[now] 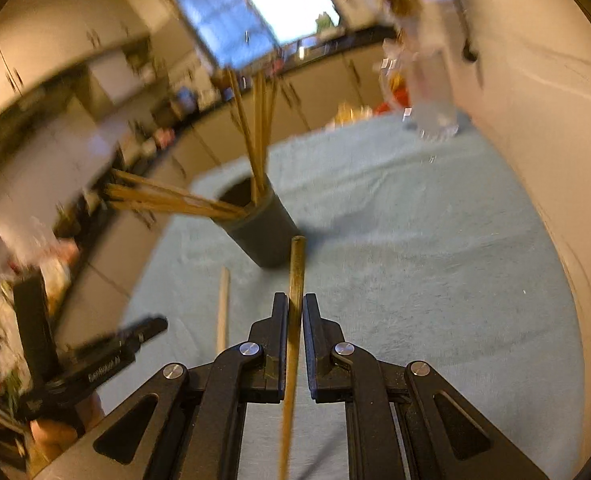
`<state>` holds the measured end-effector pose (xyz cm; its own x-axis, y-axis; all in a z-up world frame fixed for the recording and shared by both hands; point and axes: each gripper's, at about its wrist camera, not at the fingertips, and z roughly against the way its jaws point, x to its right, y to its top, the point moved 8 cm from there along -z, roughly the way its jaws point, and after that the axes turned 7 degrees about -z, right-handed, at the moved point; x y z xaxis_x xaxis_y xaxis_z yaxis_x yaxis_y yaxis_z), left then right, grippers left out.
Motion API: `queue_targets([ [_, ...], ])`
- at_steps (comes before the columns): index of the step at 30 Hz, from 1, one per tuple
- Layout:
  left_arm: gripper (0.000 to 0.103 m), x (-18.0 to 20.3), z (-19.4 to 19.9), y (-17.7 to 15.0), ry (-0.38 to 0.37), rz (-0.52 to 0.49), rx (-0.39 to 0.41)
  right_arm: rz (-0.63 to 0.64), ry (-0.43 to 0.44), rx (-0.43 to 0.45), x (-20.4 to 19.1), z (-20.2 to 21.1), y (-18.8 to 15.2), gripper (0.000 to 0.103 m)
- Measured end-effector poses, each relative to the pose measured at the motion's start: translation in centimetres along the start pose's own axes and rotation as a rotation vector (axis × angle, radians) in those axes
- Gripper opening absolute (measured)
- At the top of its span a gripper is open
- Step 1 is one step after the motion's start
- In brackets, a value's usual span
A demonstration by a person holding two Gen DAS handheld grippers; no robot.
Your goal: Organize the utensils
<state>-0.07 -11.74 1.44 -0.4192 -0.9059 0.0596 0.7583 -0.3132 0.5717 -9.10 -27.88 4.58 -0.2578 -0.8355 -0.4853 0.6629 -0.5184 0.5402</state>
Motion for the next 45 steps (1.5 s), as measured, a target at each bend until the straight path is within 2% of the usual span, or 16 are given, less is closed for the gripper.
queue_targets([
  [4, 0.036, -0.1, -4.5, 0.7, 0.021, -0.002, -0.078, 0.057, -0.130, -0.141, 1.7, -5.7, 0.4, 0.008],
  [6, 0.036, 0.1, -6.0, 1.0, 0.024, -0.014, -0.103, 0.049, -0.144, -0.202, 2.4, -8.0, -0.1, 0.008],
  [9, 0.036, 0.0, -8.2, 0.8, 0.050, -0.029, -0.149, 0.056, -0.168, -0.239, 3.1, -10.1, -1.0, 0.008],
  [10, 0.036, 0.0, -8.3, 1.0, 0.056, -0.036, -0.130, 0.056, -0.165, -0.246, 3.1, -10.4, -1.3, 0.008],
  [12, 0.024, 0.1, -8.4, 1.1, 0.066, -0.057, -0.128, 0.057, -0.153, -0.261, 2.9, -11.0, -1.9, 0.009],
  [14, 0.013, -0.1, -8.3, 0.9, 0.075, -0.067, -0.117, 0.072, -0.154, -0.261, 2.7, -11.4, -2.2, 0.009],
  [15, 0.011, -0.2, -8.1, 0.8, 0.068, -0.067, -0.119, 0.078, -0.158, -0.262, 2.8, -11.6, -2.1, 0.009],
  [24, 0.011, -1.0, -7.5, -0.2, -0.023, -0.017, -0.196, 0.121, -0.181, -0.270, 3.1, -12.6, -1.3, 0.009],
  [28, 0.013, -0.9, -8.3, 0.9, -0.019, -0.014, -0.207, 0.147, -0.217, -0.279, 2.6, -12.9, -1.0, 0.012],
  [33, 0.021, -0.3, -8.9, 1.8, -0.002, -0.043, -0.173, 0.207, -0.281, -0.286, 1.9, -13.7, -0.7, 0.013],
  [36, 0.019, 0.1, -8.8, 2.0, 0.013, -0.047, -0.126, 0.229, -0.303, -0.272, 1.5, -14.1, -0.6, 0.012],
  [38, 0.007, 0.1, -8.8, 2.0, 0.036, -0.063, -0.102, 0.246, -0.296, -0.263, 1.2, -14.2, -0.6, 0.008],
  [41, 0.005, -0.2, -7.8, 1.7, -0.001, -0.016, -0.100, 0.206, -0.224, -0.255, 0.9, -13.6, -0.6, 0.008],
  [45, 0.005, -0.3, -4.8, 2.2, -0.012, 0.000, -0.029, 0.215, -0.168, -0.169, -0.3, -10.6, -0.2, 0.008],
])
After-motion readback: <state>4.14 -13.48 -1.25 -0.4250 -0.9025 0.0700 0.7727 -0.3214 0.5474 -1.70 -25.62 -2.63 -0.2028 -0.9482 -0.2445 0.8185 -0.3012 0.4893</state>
